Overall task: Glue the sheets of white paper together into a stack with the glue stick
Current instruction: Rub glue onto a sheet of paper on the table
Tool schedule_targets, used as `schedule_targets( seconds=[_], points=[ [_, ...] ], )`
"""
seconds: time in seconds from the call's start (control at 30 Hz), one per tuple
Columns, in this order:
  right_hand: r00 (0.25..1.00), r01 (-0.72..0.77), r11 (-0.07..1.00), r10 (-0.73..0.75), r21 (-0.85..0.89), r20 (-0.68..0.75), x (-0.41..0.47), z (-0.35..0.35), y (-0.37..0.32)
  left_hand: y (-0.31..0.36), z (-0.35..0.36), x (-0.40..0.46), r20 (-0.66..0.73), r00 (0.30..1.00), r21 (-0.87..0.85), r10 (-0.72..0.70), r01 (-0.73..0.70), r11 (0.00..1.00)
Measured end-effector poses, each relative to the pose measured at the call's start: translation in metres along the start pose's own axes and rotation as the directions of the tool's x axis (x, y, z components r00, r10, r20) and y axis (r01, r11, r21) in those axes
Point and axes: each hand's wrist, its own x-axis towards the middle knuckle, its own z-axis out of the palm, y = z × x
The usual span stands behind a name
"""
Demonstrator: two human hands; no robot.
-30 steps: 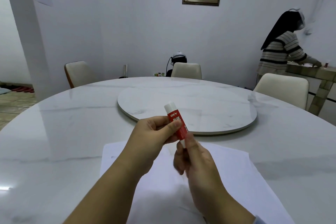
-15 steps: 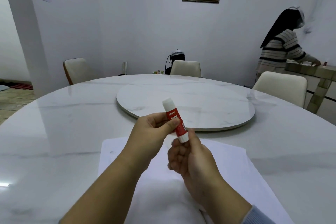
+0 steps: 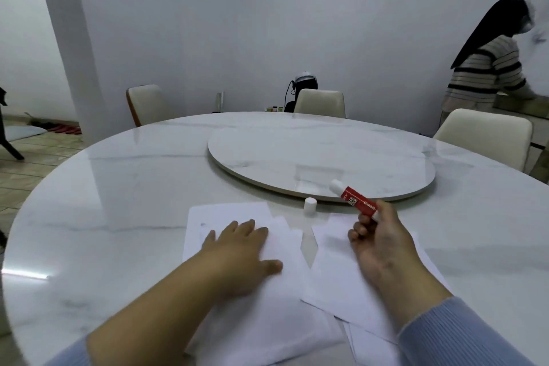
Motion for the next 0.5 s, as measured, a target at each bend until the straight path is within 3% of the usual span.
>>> schedule_targets(
  seconds=[0.2, 0.33, 0.43, 0.5],
  points=[
    [0.999, -0.043, 0.984, 0.044, -0.175, 0.006, 0.001, -0.002, -0.005, -0.034, -0.014, 0.006, 0.059, 0.998, 0.013, 0.038, -0.039, 0.999],
    [0.992, -0.036, 0.930, 0.076, -0.367, 0.096, -0.007, 0.014, -0.010, -0.017, -0.007, 0.013, -0.104, 0.992, -0.043, 0.072, -0.077, 0.996],
    [0.965, 0.155, 0.856, -0.026, -0.493, 0.259, -0.016, 0.039, -0.004, -0.007, 0.007, 0.016, -0.172, 0.983, -0.023, 0.066, -0.071, 0.997],
    [0.922, 0.343, 0.738, -0.147, -0.581, 0.358, -0.020, 0.053, 0.008, -0.008, 0.014, 0.018, -0.162, 0.986, 0.017, 0.043, -0.040, 0.999]
  ],
)
